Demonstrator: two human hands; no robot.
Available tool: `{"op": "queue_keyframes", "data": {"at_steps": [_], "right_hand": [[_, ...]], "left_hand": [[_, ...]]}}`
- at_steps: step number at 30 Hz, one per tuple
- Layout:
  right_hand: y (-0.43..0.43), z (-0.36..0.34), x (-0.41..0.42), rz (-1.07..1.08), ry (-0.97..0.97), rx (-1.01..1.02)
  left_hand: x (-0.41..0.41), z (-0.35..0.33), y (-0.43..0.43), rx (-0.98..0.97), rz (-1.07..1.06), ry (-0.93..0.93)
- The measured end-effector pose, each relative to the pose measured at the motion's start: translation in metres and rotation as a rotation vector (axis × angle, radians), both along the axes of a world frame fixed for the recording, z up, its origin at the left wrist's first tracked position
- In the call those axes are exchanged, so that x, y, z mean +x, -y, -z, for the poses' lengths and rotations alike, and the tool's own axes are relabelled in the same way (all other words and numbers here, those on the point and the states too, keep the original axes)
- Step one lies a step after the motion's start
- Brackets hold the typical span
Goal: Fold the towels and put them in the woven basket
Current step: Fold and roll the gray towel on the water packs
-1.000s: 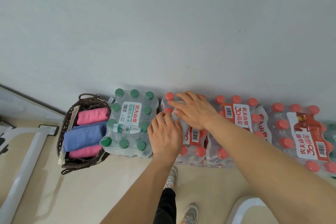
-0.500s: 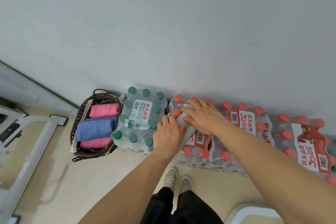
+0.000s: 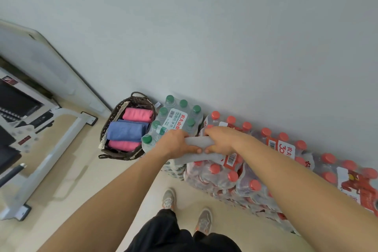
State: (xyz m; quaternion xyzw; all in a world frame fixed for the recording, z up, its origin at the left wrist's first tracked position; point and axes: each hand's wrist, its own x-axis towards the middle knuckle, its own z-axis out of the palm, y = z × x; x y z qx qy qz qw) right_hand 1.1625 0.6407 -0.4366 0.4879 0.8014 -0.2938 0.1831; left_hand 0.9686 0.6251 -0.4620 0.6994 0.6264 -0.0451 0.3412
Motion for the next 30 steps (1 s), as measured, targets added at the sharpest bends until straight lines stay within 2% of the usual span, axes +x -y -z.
{"op": "queue_keyframes", "data": {"at_steps": [7, 14, 18, 22, 26, 30], "right_hand": [[-0.049, -0.014, -0.087, 0.122, -0.167, 0.028], [-0.108, 0.004, -0.185, 0.332, -0.306, 0.092], [-0.133, 0.023, -0.244, 0.463, -0.35, 0.08], [-0.148, 0.059, -0.284, 0.551, -0.304, 0.067], [-0.156, 0.103, -0.31, 0.607, -0.233, 0.061], [-0.155, 0.145, -0.327, 0.627, -0.135, 0.073]], "left_hand": [[-0.102, -0.017, -0.033, 0.054, -0.211, 0.218], [-0.217, 0.006, -0.099, 0.067, -0.53, 0.431], [-0.259, 0.029, -0.135, 0.085, -0.601, 0.35], [-0.277, 0.059, -0.159, 0.095, -0.632, 0.262], [-0.277, 0.095, -0.167, 0.151, -0.583, 0.218], [-0.275, 0.132, -0.168, 0.235, -0.501, 0.089]]}}
